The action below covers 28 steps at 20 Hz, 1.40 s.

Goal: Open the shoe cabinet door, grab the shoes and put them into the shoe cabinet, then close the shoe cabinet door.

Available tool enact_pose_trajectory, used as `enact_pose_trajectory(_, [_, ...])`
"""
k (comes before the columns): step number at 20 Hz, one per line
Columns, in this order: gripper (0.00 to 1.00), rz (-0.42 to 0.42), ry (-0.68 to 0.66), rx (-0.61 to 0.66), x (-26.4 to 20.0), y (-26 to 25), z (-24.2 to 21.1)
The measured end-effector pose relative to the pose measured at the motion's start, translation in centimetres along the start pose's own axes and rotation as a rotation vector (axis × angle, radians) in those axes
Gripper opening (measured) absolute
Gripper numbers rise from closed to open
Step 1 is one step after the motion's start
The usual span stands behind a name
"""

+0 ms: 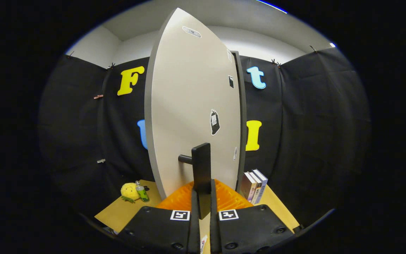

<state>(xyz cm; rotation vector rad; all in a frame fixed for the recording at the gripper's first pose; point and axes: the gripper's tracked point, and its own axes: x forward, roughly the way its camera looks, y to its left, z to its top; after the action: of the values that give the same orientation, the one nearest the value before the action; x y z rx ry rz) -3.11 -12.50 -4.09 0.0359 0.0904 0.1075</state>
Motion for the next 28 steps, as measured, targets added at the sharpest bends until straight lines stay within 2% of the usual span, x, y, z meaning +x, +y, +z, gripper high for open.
enact_pose_trajectory(6, [0.14, -0.075, -0.053, 0.057, -1.6, -5.0, 1.2])
enact_pose_trajectory(9, [0.14, -0.107, -0.056, 0.028, -2.1, -7.7, 1.4])
enact_pose_trajectory(16, [0.08, -0.108, -0.033, 0.061, -2.6, -13.5, 1.5])
enact_pose_trajectory(22, [0.08, -0.073, -0.033, 0.051, -2.8, -14.3, 1.5])
enact_pose_trajectory(28, [0.09, -0.143, -0.031, 0.004, -5.2, -14.5, 0.2])
